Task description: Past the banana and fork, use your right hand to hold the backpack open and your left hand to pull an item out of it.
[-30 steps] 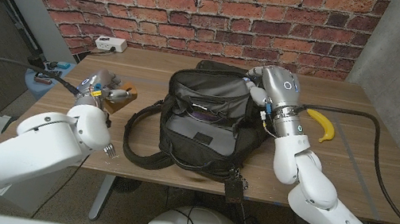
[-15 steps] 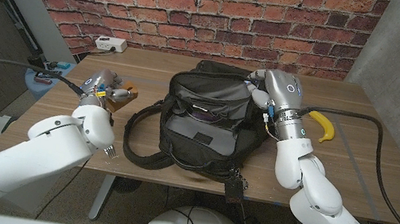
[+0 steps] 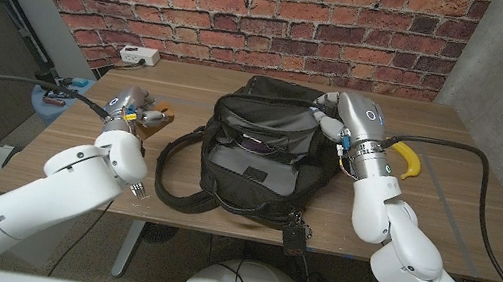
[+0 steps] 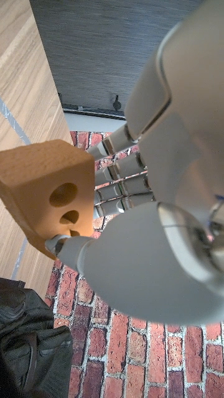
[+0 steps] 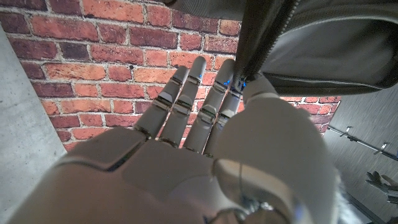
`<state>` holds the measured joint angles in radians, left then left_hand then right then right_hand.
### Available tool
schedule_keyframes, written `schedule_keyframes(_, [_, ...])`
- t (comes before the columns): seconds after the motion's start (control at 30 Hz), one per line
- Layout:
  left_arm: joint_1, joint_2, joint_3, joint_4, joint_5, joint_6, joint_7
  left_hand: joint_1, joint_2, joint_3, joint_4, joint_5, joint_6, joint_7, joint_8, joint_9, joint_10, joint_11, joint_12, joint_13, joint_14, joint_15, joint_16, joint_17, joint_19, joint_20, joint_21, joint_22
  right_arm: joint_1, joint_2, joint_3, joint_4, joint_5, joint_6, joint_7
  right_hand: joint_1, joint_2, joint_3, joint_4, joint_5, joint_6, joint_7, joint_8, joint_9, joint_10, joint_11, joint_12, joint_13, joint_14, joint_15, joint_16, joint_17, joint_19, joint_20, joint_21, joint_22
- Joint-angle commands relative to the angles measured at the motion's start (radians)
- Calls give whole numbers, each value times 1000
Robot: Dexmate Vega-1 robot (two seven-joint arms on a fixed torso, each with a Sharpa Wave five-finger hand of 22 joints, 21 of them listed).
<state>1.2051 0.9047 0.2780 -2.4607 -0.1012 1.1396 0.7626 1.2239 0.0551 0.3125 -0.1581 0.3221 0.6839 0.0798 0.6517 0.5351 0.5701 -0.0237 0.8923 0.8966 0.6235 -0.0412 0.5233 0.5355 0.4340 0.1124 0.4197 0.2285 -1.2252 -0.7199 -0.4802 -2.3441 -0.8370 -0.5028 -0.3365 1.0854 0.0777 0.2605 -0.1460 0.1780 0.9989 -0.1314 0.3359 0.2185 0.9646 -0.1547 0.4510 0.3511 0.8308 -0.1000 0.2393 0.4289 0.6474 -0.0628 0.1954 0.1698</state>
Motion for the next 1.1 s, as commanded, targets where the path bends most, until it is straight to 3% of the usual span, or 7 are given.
schedule_keyframes(0.03, [-27, -21, 27, 22, 49, -7, -27, 41, 51, 0, 2, 7, 6, -4, 5, 3, 15, -16, 3, 3, 2, -6, -4, 5, -2, -7, 10, 2, -39, -28, 52, -43, 92, -7, 49, -16, -3, -7, 3, 4, -16, 4, -7, 0, -15, 4, -5, 1, -10, -123, -6, 5, -6, -40, -2, 4])
schedule_keyframes(0.33, [-58, -30, 49, 31, 65, 10, -55, 40, 52, 0, 2, 8, 1, -4, 6, -1, 5, -14, -2, 4, -5, -5, -9, 7, -6, -6, 11, 2, -41, -65, 83, -75, 162, -25, 113, -36, -9, -16, 9, 4, -39, 12, -19, 1, -49, 11, -24, -4, -41, -117, -20, 2, -21, -30, -6, 4])
schedule_keyframes(0.7, [-92, -47, 76, 45, 83, 27, -68, 31, 52, -3, 6, 9, -16, -1, 3, -7, -2, -8, -12, -3, -14, 1, -16, 8, -18, -3, 10, 1, -31, -113, 106, -110, 238, -56, 178, -64, -15, -27, 15, 6, -102, 27, -52, -1, -120, 31, -53, 2, -97, -112, -37, 1, -48, -14, -9, 3])
schedule_keyframes(1.1, [-82, -89, 92, 83, 133, -25, -26, 28, 52, -4, 5, 10, -7, -5, 9, -12, 9, -18, -14, -8, -7, -2, -17, 10, -14, -5, 14, 0, -31, -170, 148, -135, 351, -75, 232, -78, -22, -31, 15, 9, -128, 34, -69, -3, -143, 41, -62, 5, -123, -110, -42, -2, -61, -7, -10, 2])
